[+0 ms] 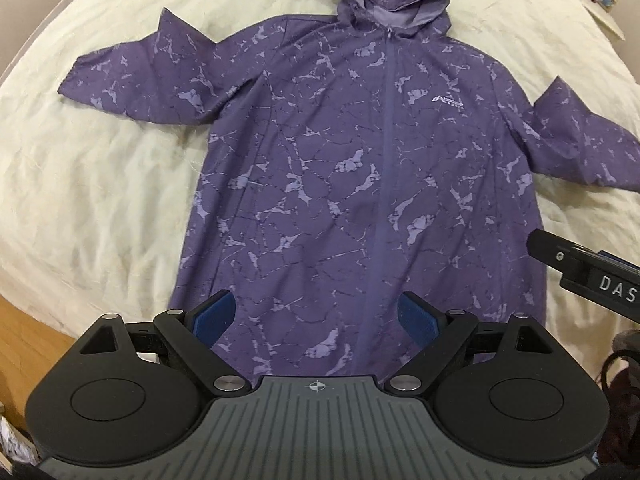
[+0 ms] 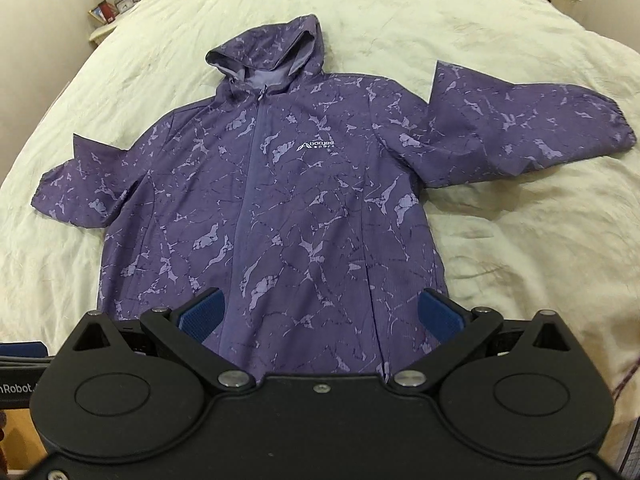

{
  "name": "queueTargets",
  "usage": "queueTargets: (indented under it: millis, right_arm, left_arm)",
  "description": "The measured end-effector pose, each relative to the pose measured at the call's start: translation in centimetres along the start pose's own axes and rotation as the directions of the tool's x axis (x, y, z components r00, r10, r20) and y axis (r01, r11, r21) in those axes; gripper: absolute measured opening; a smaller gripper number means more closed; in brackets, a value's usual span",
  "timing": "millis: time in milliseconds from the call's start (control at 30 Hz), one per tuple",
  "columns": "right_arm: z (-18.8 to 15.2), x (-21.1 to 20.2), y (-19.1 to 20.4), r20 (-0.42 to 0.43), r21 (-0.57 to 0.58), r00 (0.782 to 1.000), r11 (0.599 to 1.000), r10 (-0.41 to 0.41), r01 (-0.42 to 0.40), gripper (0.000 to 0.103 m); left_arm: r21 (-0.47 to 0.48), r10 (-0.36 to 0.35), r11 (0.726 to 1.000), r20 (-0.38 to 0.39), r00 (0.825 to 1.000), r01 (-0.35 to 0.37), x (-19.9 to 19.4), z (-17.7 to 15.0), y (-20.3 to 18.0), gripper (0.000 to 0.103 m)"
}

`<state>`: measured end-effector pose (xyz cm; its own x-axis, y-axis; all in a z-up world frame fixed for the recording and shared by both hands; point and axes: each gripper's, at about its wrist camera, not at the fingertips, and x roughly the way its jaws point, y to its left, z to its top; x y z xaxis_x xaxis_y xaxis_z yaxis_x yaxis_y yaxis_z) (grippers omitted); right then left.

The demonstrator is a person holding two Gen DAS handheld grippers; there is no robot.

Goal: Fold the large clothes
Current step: 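Move both grippers over the spread purple jacket toward its sleeves, then grasp the sleeve cuff with the left gripper and lift it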

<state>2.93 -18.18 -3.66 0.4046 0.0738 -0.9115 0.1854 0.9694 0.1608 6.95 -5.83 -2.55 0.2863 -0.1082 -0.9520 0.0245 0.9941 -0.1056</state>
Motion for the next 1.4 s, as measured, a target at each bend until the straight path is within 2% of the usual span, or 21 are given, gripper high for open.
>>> queueTargets:
  millis: [133,300,533,767,867,967,1067,1167,1267,1333,1400]
  right_arm:
    - [1.2,1.2,-0.7,-0.022,-0.025,1.0,1.0,0.015,-0.015,0.102]
    - [2.7,2.0,-0.9,-0.022,-0.052,0.999,0.997,0.047,-0.048,0.102]
    - [4.7,2.3,-0.2,0.022,-0.087,0.998,0.995,0.058,-0.056,0.102]
    - [6.1,2.5,2.0,0.062,-0.096,0.997,0.994,0.049,-0.043,0.102]
    - [6.7,2.3,3.1,0.095,-0.075,0.994,0.996,0.048,-0.041,0.102]
    - [7.4,2.0,4.5,0.134,-0.04,0.99,0.998,0.046,-0.041,0.102]
    - [8.0,1.8,6.4,0.195,-0.043,0.98,0.998,0.05,-0.042,0.102]
    - [8.6,2.0,8.5,0.269,-0.06,0.96,0.996,0.078,-0.064,0.102]
    - [9.2,2.6,10.5,0.321,-0.057,0.944,0.996,0.083,-0.068,0.102]
    - [9.7,3.5,11.9,0.314,-0.063,0.945,0.995,0.092,-0.076,0.102]
    - [10.1,4.5,13.0,0.281,-0.066,0.954,0.994,0.104,-0.089,0.102]
  left_arm:
    - [-0.023,0.005,1.0,-0.014,1.0,-0.005,0.3,0.9,-0.7,0.089]
    - [-0.041,0.042,0.998,0.007,0.999,-0.042,0.1,1.8,-0.9,0.088]
    - [-0.047,0.097,0.994,0.019,0.995,-0.096,0.1,3.6,0.1,0.088]
    - [-0.024,0.091,0.996,0.032,0.995,-0.091,1.0,5.9,2.3,0.087]
    - [-0.001,0.058,0.998,0.071,0.996,-0.058,1.4,7.1,3.7,0.076]
    - [0.007,0.02,1.0,0.123,0.992,-0.021,1.6,8.6,6.0,0.076]
    - [0.002,-0.017,1.0,0.198,0.98,0.017,1.9,10.3,9.0,0.076]
    - [-0.008,-0.122,0.992,0.258,0.958,0.128,3.0,11.9,13.3,0.076]
    - [-0.044,-0.265,0.957,0.278,0.923,0.288,5.0,13.6,18.1,0.077]
    - [-0.101,-0.285,0.942,0.256,0.924,0.319,6.8,14.9,21.5,0.078]
    - [-0.154,-0.237,0.947,0.255,0.937,0.281,8.1,15.9,24.3,0.078]
